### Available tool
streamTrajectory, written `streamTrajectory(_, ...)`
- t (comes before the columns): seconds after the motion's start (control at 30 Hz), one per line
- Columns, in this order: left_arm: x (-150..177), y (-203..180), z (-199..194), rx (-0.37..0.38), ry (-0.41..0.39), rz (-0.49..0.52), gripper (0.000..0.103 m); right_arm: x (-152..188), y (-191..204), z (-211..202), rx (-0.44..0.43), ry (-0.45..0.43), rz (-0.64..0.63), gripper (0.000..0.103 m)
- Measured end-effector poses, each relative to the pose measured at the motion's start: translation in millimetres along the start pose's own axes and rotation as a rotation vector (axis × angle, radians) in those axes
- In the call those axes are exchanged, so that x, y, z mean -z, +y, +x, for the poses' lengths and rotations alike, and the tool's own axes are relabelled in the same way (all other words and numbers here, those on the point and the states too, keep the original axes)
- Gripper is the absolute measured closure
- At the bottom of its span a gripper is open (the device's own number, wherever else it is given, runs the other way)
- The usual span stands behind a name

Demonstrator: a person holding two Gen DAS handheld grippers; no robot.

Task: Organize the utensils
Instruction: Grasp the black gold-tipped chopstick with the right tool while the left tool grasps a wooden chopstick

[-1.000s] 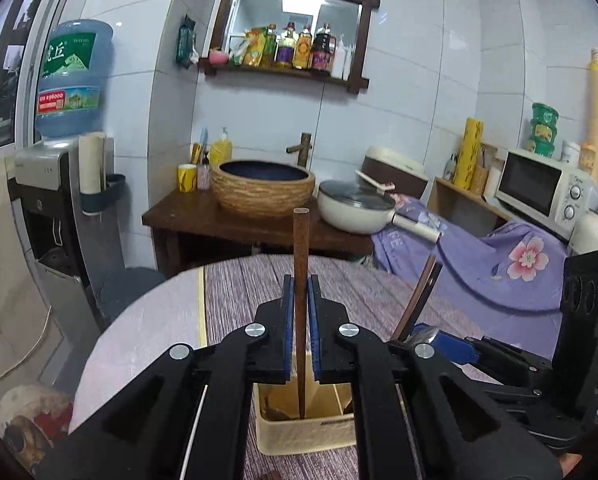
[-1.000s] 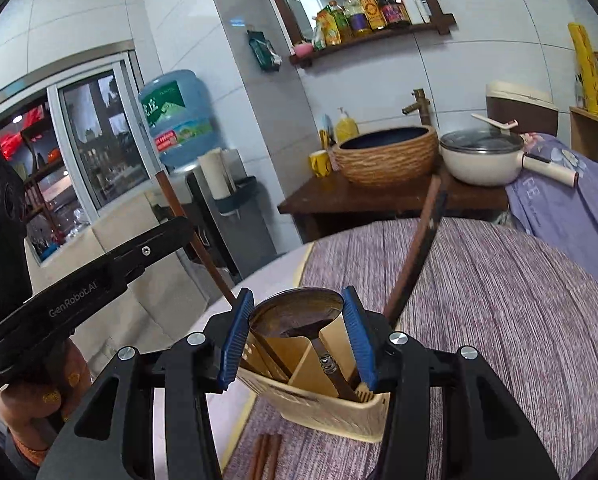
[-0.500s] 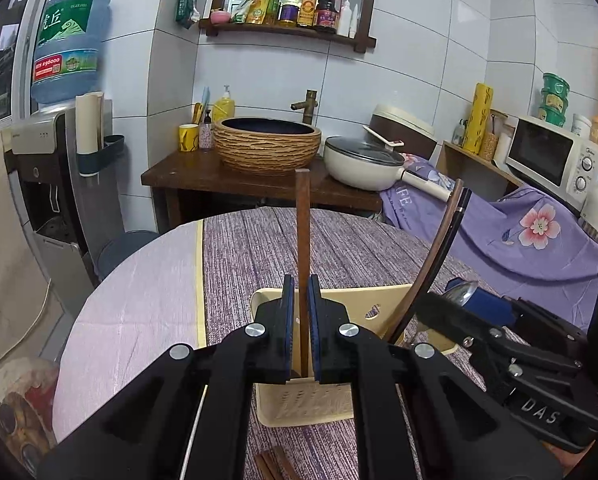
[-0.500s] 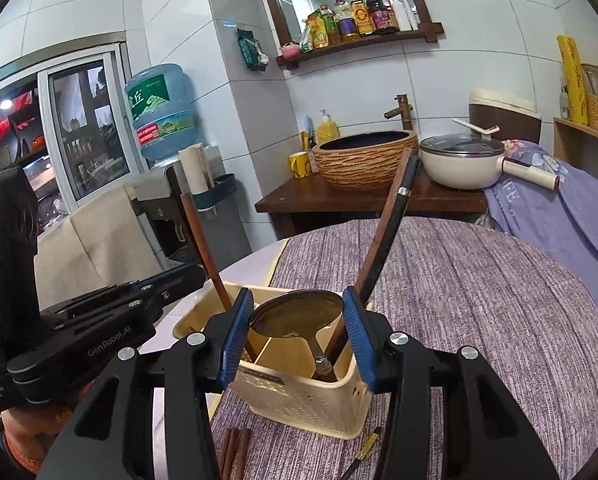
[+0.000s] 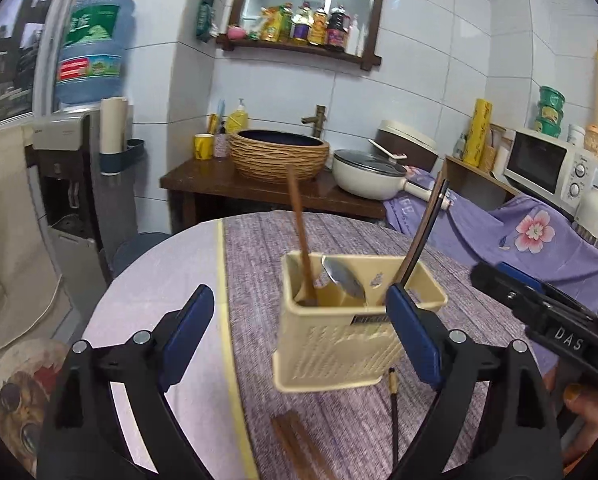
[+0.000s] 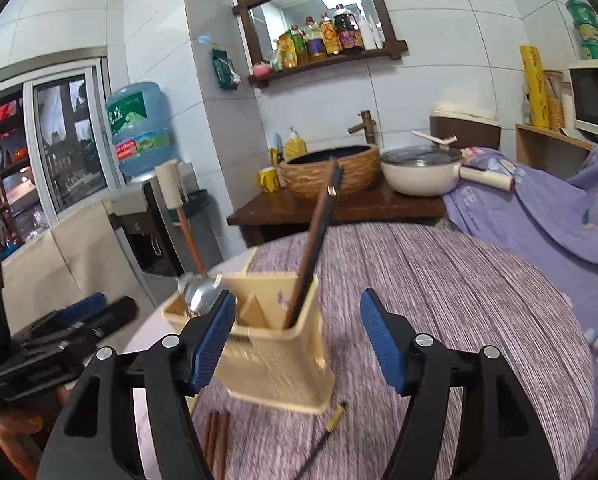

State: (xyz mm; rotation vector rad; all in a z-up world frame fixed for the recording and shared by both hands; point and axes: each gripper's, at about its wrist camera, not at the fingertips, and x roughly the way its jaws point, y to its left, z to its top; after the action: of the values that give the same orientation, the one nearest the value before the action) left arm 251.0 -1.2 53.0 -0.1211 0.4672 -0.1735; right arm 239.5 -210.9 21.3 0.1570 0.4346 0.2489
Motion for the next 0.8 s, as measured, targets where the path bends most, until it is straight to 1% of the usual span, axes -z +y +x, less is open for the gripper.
streamTrajectory(0.07, 18.6, 8.3, -4.4, -0.04, 0.031, -0.01, 0.017, 16.7, -2.6, 2.0, 0.026, 0.06, -0.006, 0.039)
streamTrajectory(0.1, 29.9, 13.1, -3.7, -0.063, 0.059, -0.023, 0.017, 26.3, -3.3, 5.6, 0.038, 0.098, -0.012, 0.039)
streamTrajectory(0.2, 58.7, 24.2, 2.3, -0.077, 0.141, -0.058, 0.019, 57.2, -5.7, 23.0, 0.043, 0.225, -0.009, 0.039)
streamTrajectory(0.27, 78.5, 28.3, 9.2, -0.084, 0.202, -0.067, 0.032, 75.5, -5.6, 33.6, 0.046, 0.294, -0.003, 0.042)
streamTrajectory(0.3, 87.3, 28.8, 12.1, -0.09, 0.228, -0.064, 0.034, 82.1, -4.0, 37.6, 0.049, 0.317, -0.007, 0.043)
streamTrajectory(0.33, 94.0, 28.0, 14.5, -0.094, 0.246, -0.057, 0.042, 88.5, -1.9, 42.7, 0.055, 0.342, -0.015, 0.046)
streamTrajectory(0.37, 100.9, 26.8, 17.1, -0.094, 0.266, -0.048, 0.048, 92.6, 0.0, 45.6, 0.058, 0.36, -0.021, 0.048)
streamTrajectory(0.4, 107.7, 25.1, 20.1, -0.089, 0.288, -0.04, 0.05, 96.6, 1.9, 50.3, 0.062, 0.38, -0.025, 0.049)
streamTrajectory(0.47, 117.6, 22.3, 24.2, -0.08, 0.315, -0.028, 0.059, 102.7, 4.9, 57.5, 0.074, 0.415, -0.033, 0.051)
streamTrajectory(0.57, 129.4, 15.4, 31.2, -0.073, 0.352, -0.003, 0.065, 106.3, 7.8, 70.0, 0.097, 0.448, -0.043, 0.056)
streamTrajectory(0.63, 134.1, 12.7, 35.1, -0.059, 0.373, 0.003, 0.069, 106.1, 9.2, 77.0, 0.121, 0.466, -0.05, 0.057)
streamTrajectory(0.8, 136.7, 5.8, 40.8, -0.052, 0.389, 0.02, 0.071, 111.6, 9.4, 87.3, 0.156, 0.501, -0.047, 0.063)
